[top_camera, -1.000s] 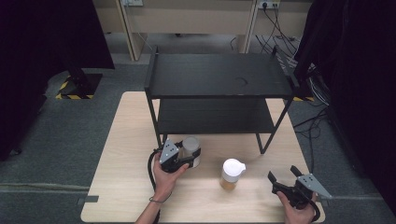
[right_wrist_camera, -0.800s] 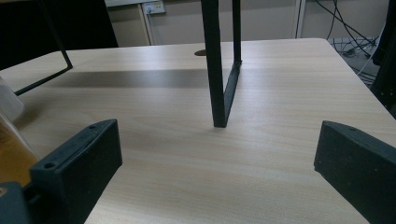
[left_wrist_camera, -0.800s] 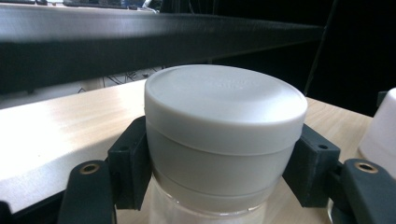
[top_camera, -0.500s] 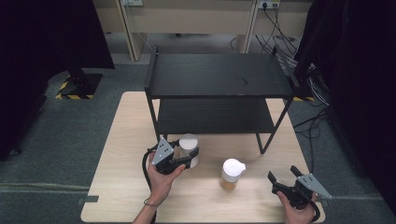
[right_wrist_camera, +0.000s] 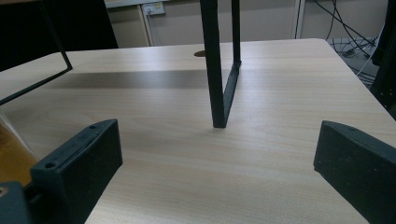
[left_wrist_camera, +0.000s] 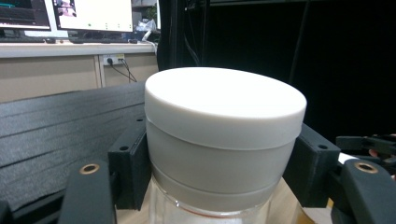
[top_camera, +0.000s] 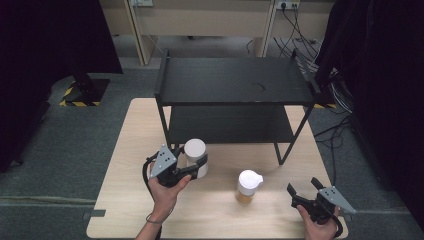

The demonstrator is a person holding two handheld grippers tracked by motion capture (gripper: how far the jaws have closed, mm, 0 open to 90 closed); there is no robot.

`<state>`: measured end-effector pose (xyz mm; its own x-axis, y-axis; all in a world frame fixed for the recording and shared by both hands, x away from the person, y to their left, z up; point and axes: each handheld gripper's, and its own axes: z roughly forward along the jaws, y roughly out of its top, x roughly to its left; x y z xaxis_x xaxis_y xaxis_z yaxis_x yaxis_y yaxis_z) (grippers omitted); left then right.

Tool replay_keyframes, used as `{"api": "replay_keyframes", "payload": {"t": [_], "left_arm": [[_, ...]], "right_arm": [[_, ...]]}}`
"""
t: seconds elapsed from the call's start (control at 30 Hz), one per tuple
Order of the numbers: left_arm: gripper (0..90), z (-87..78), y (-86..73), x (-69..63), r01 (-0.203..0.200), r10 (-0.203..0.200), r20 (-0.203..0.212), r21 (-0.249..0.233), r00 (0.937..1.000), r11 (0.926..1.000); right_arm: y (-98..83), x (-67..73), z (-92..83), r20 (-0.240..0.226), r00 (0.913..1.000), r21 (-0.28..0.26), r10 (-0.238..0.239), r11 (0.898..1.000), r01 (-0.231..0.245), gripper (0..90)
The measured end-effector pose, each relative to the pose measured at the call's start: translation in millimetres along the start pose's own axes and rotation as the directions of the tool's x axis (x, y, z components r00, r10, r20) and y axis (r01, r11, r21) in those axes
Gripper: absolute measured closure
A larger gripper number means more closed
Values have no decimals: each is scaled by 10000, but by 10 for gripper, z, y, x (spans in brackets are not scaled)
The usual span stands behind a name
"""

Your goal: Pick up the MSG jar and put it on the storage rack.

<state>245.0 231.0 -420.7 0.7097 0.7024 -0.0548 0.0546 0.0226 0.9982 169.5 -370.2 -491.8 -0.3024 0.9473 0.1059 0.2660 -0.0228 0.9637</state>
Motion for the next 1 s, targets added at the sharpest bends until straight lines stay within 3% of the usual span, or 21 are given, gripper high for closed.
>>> {"api": "replay_keyframes", "payload": {"t": [0.1, 0.43, 1.0], "left_arm": [[335, -27, 49, -50, -300, 300, -104, -30, 9995, 9995], [335, -77, 181, 33, -12, 16, 172, -210, 9999, 9998], [335, -149, 437, 53, -188, 200, 343, -332, 9992, 9993]], "right_arm": [[-1, -2, 0, -8, 10000, -5, -1, 10000, 1, 13], [-4, -2, -2, 11, 10000, -20, 49, 10000, -49, 17], [-1, 3, -1, 18, 10000, -6, 7, 10000, -7, 22]]}}
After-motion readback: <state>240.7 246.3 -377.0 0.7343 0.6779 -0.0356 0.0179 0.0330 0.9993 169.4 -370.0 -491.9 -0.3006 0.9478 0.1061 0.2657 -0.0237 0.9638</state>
